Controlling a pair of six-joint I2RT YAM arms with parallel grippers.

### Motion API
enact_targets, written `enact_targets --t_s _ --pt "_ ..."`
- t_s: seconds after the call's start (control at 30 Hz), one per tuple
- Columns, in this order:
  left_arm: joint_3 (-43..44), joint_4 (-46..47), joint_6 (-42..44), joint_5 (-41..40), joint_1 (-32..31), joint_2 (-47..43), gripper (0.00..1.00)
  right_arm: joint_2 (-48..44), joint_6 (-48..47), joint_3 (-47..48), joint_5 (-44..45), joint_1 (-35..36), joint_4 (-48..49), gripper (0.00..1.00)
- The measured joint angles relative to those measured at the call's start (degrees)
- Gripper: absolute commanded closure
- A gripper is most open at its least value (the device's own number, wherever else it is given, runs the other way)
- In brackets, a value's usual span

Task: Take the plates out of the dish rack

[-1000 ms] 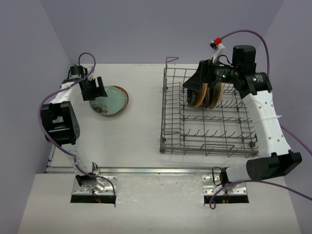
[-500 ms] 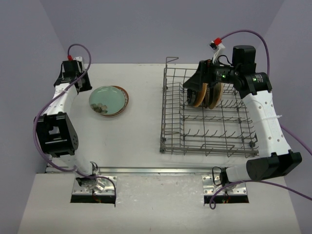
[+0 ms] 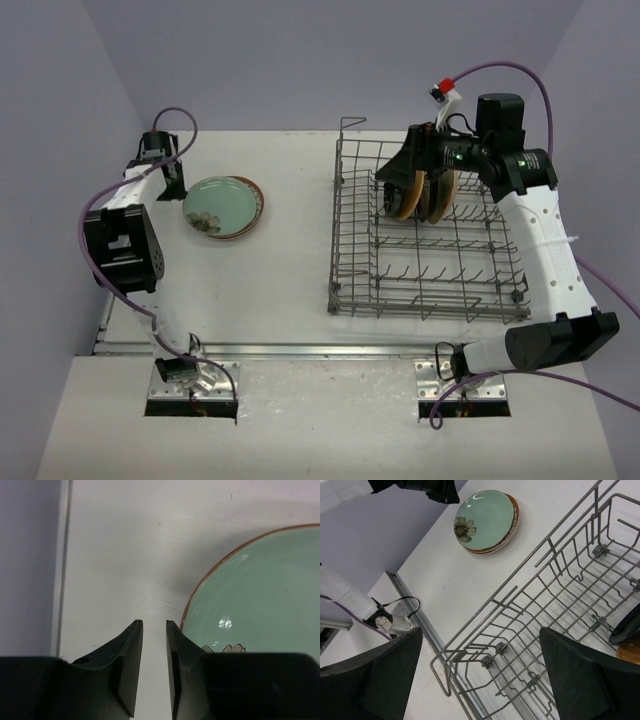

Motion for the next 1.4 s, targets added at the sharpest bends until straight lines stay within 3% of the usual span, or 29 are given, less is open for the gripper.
enact_targets --t_s 0.13,0.33,0.53,0.67,0.9,1.13,1.2,1.3,1.4 --pt "-0.1 -2.1 0.3 2.7 0.0 1.8 0.63 0.0 -0.2 0.0 0.0 0.0 0.0 0.01" --pt "-0.1 -3.0 0.7 6.6 0.0 2.3 0.58 0.0 -0.2 0.0 0.0 0.0 -0.1 0.01" --pt "-0.4 -2.7 0.4 7.8 0.0 2.3 0.92 0.0 -0.2 0.0 0.1 0.0 -0.1 0.01" --pt "-1.3 -1.7 -0.2 7.3 0.0 1.2 0.97 0.0 -0.2 -0.2 0.3 0.0 -0.2 0.01" --pt "-1.4 0.6 -0.2 3.7 0.4 -2.9 0.94 0.0 -0.2 -0.2 0.4 0.0 -0.3 0.01" --pt "-1.4 1.2 0.1 2.3 1.7 -1.2 0.96 0.0 -0.4 -0.5 0.6 0.0 -0.4 0.01" --pt "-1.4 1.0 0.2 2.2 1.9 0.1 0.92 0.0 -0.6 -0.5 0.8 0.0 -0.4 0.01" --pt "-1.4 0.5 0.3 2.6 1.9 2.1 0.78 0.0 -0.7 -0.5 0.9 0.0 -0.7 0.01" --pt "-1.4 -0.1 0.9 4.1 1.8 3.6 0.74 0.0 -0.8 -0.5 1.0 0.0 -0.9 0.01"
